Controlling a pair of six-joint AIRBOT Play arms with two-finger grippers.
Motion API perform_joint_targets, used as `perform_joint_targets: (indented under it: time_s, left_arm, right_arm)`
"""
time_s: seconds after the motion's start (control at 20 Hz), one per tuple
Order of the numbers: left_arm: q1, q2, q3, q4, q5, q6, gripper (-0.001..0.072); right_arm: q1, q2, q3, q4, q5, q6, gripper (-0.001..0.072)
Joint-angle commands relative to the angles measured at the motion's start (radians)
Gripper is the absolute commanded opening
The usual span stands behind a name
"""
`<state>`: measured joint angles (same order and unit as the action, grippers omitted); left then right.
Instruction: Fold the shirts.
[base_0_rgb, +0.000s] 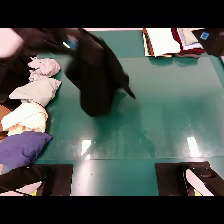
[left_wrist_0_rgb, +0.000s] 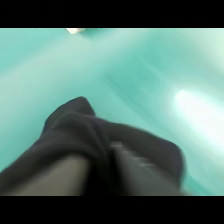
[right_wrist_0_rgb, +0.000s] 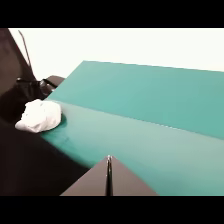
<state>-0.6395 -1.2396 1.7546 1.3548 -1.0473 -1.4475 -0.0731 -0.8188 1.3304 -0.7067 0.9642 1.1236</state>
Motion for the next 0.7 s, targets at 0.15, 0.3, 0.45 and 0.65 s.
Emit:
perform_joint_targets:
  time_s: [0.15,0.3,0.45,0.65]
  left_arm:
    - [0.017,-0.074,-0.090,0.014,0.096,-0.001,0.0538]
    - [0.220,-0.090,-0.113,0.022,0.093,-0.094,0.0538]
    - [0.385,-0.153,-0.184,-0.026,0.070,-0.126,0.0538]
    - [0.453,-0.310,-0.281,-0.227,0.072,-0.079,0.0538]
  right_arm:
    - [0.001,-0.112,0.196,0.000,0.196,0.004,0.0019]
    - [0.001,-0.134,0.205,-0.001,0.218,0.032,0.0019]
    - [0.001,-0.133,0.162,0.000,0.214,0.032,0.0018]
    - [0.001,-0.133,0.084,0.000,0.213,0.039,0.0019]
